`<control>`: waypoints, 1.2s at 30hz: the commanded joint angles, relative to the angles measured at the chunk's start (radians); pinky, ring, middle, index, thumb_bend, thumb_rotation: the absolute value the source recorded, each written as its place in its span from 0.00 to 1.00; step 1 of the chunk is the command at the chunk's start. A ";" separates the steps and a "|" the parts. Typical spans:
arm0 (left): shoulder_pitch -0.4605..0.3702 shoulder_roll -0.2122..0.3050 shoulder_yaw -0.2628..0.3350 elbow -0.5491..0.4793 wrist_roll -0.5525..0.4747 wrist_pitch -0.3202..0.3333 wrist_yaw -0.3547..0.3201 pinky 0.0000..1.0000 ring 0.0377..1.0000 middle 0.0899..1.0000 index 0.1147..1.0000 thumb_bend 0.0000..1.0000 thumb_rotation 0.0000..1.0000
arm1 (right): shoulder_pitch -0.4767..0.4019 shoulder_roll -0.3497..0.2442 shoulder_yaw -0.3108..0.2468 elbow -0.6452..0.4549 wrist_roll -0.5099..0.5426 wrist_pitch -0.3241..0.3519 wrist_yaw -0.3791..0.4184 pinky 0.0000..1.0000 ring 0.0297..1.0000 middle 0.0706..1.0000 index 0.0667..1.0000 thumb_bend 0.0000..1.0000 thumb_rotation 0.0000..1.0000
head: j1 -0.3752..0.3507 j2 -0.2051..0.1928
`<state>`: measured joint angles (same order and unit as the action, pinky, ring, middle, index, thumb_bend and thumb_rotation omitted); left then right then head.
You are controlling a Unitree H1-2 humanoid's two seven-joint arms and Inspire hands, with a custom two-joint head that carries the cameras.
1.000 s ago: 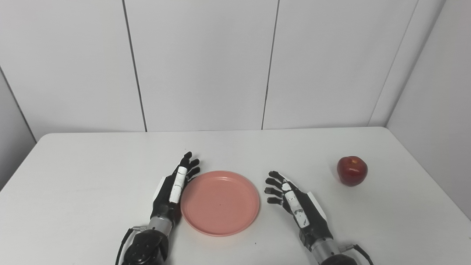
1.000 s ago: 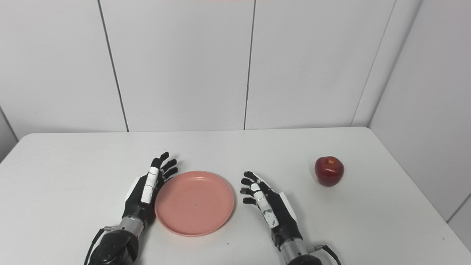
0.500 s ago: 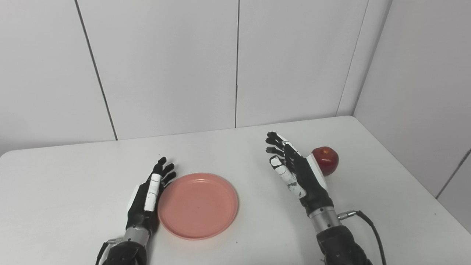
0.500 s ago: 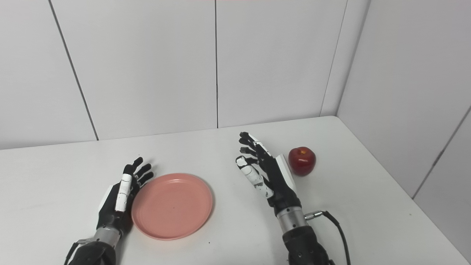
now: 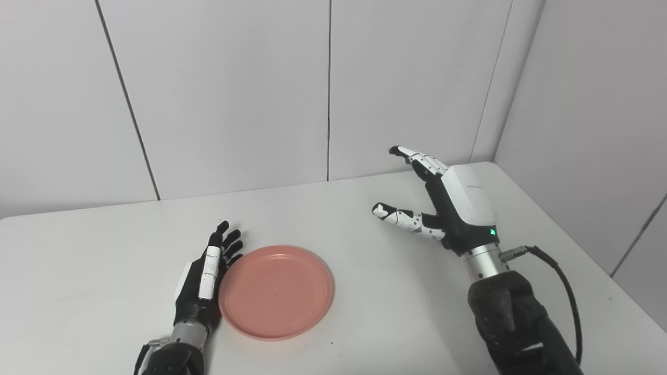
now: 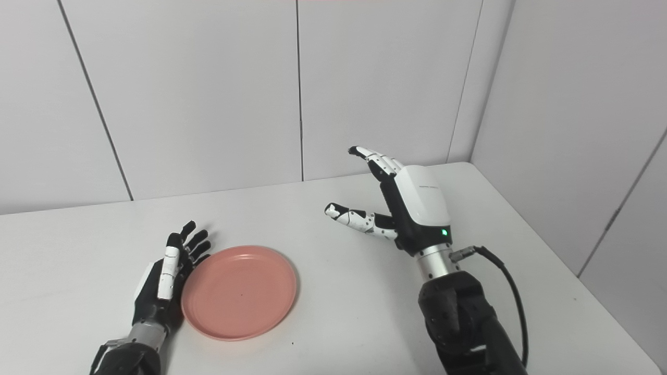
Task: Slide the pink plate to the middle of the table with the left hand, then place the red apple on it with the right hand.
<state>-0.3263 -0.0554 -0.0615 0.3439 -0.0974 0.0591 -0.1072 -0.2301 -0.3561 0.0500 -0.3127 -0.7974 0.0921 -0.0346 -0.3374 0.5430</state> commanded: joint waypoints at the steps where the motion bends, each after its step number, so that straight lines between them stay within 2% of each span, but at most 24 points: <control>1: 0.022 -0.003 -0.004 0.050 0.009 0.040 -0.001 0.91 0.92 0.92 0.94 0.79 0.96 | -0.068 -0.038 -0.003 0.005 -0.050 -0.052 -0.038 0.69 0.75 0.77 0.77 0.88 1.00 | -0.001 -0.001; 3: 0.020 -0.001 -0.004 0.056 0.007 0.038 -0.002 0.91 0.92 0.93 0.94 0.78 0.96 | -0.087 -0.060 0.003 0.027 -0.084 -0.059 -0.045 0.71 0.75 0.76 0.76 0.87 1.00 | -0.002 -0.004; 8: 0.019 -0.001 -0.004 0.060 0.008 0.037 -0.001 0.91 0.92 0.92 0.94 0.78 0.96 | -0.123 -0.111 0.026 0.078 -0.160 -0.039 -0.031 0.84 0.77 0.76 0.75 0.88 1.00 | -0.003 -0.005; 10: 0.018 0.001 -0.005 0.061 0.010 0.035 -0.002 0.91 0.92 0.92 0.94 0.78 0.96 | -0.141 -0.130 0.033 0.115 -0.177 -0.040 -0.036 0.86 0.78 0.76 0.74 0.89 1.00 | -0.002 -0.008; 15: 0.017 0.005 -0.005 0.067 0.012 0.033 -0.006 0.91 0.92 0.92 0.95 0.78 0.96 | -0.170 -0.164 0.047 0.202 -0.203 -0.040 -0.056 0.85 0.77 0.75 0.72 0.90 1.00 | -0.002 -0.009; 20: 0.016 0.007 -0.001 0.066 0.007 0.038 -0.012 0.92 0.93 0.93 0.96 0.77 0.96 | -0.176 -0.185 0.038 0.247 -0.192 -0.020 -0.043 0.87 0.78 0.76 0.73 0.87 1.00 | -0.007 -0.010; 22: 0.016 0.007 0.000 0.067 0.009 0.039 -0.012 0.91 0.93 0.92 0.96 0.78 0.96 | -0.172 -0.194 0.033 0.261 -0.179 -0.020 -0.044 0.85 0.78 0.76 0.73 0.85 1.00 | -0.007 -0.011; 24: 0.015 0.009 0.001 0.072 0.011 0.037 -0.013 0.91 0.93 0.92 0.96 0.78 0.96 | -0.163 -0.203 0.031 0.272 -0.174 -0.021 -0.044 0.79 0.77 0.75 0.73 0.82 0.99 | -0.008 -0.014; 36: 0.016 0.014 0.005 0.074 0.009 0.045 -0.025 0.92 0.93 0.92 0.96 0.76 0.96 | -0.126 -0.206 0.025 0.340 -0.170 0.004 -0.064 0.76 0.75 0.74 0.73 0.81 0.97 | -0.018 -0.015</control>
<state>-0.3389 -0.0481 -0.0567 0.3687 -0.0894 0.0452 -0.1316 -0.3211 -0.5395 0.0945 0.0426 -0.9657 0.0890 -0.0586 -0.3559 0.5277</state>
